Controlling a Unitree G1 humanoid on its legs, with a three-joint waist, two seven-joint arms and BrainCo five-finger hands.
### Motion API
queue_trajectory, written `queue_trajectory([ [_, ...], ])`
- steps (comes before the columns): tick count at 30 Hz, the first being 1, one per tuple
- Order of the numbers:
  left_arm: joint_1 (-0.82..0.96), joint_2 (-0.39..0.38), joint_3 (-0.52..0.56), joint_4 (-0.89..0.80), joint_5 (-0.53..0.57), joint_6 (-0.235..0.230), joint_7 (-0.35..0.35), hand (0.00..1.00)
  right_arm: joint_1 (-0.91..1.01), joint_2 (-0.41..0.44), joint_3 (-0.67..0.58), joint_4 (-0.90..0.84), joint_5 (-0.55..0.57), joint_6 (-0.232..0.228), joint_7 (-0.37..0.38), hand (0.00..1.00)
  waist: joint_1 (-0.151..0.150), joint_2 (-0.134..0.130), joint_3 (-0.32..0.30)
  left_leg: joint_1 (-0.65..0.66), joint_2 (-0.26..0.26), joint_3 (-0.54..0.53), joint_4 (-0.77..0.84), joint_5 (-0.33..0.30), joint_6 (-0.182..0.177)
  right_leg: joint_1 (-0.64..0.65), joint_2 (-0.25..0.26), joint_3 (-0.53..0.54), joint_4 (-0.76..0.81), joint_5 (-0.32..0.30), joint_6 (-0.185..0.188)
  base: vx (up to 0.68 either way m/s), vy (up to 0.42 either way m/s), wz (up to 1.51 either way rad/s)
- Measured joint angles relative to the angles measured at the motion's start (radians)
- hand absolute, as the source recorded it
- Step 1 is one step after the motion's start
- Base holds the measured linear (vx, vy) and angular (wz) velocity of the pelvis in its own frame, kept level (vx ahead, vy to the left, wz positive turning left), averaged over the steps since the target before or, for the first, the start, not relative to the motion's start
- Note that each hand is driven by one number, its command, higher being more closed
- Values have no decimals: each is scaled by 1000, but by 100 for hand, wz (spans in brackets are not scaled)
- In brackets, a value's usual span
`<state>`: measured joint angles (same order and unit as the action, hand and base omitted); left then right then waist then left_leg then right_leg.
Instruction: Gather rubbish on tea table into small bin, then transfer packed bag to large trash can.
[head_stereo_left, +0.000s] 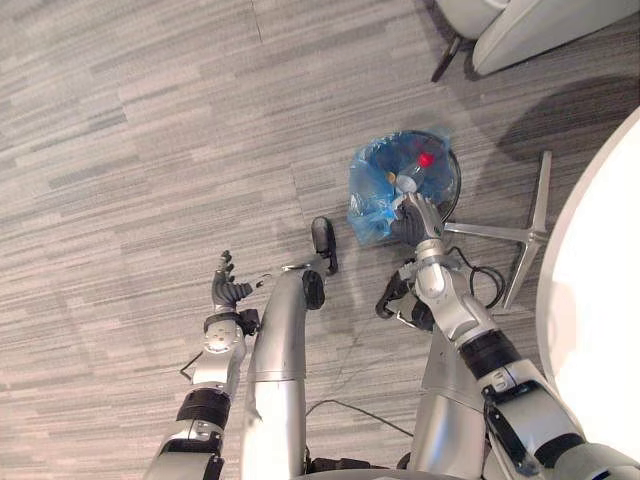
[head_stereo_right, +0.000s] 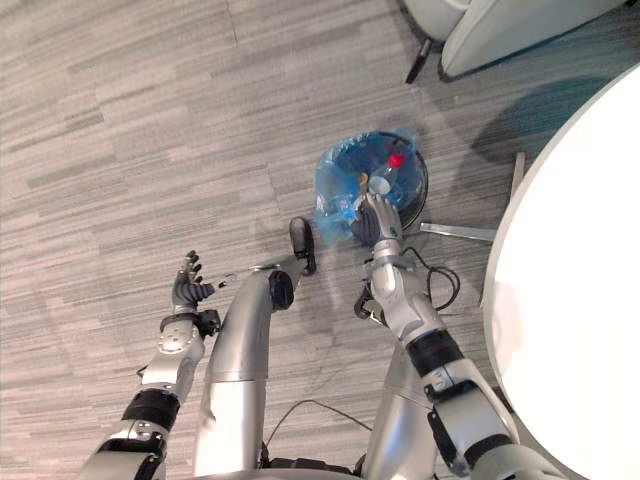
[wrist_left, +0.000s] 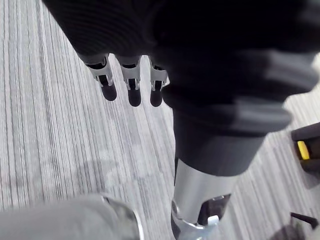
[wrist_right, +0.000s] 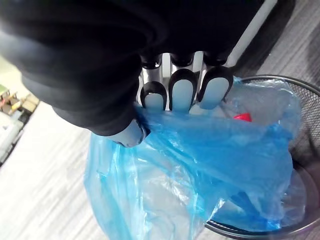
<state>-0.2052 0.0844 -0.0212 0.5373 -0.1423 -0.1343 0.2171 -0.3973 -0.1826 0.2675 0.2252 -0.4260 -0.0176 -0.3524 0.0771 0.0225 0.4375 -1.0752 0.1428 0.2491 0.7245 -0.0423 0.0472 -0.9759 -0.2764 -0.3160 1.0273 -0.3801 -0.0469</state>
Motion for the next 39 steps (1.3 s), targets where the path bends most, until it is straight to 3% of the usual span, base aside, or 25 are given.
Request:
queue_trajectory([
  [9,142,-8,-58,-21,28,6,-20,0,233,81,8,-195,104,-38,45,100,-10,-15,-6,358,-32,3,-207,28,-18,367,31,-39,-221,32,28,62,-114,2],
  [11,192,4,-82,-34,35,8,-22,0,279,98,9,-212,115,-57,70,100,-12,-47,-31,456,-61,4,-314,62,-24,446,34,-44,-291,45,38,127,-98,8],
  [16,258,23,-137,-33,47,10,-47,0,343,82,-6,-200,170,-70,132,100,-22,-62,-99,614,-88,-5,-536,142,-40,582,75,-68,-472,102,52,149,-61,2],
  [19,283,40,-138,-34,47,11,-65,0,358,69,-25,-200,218,-73,170,100,-39,-61,-132,702,-98,-3,-627,178,-27,660,95,-69,-553,125,63,161,5,-8],
  [26,386,46,-137,-186,46,4,-108,0,434,47,-44,-202,432,-92,296,100,-41,-46,-239,893,-113,-4,-818,222,-39,835,141,-74,-730,166,82,145,1,-5],
  [32,433,35,-136,-283,38,-4,-147,0,449,48,-51,-205,609,-92,372,100,-40,-27,-269,942,-126,-85,-819,221,-40,932,156,-93,-817,193,91,84,-46,8],
  [39,473,27,-127,-358,42,-8,-171,0,449,49,-66,-212,673,-93,399,100,-38,-11,-296,978,-125,-123,-821,220,-40,991,168,-102,-864,215,91,-11,-11,4],
])
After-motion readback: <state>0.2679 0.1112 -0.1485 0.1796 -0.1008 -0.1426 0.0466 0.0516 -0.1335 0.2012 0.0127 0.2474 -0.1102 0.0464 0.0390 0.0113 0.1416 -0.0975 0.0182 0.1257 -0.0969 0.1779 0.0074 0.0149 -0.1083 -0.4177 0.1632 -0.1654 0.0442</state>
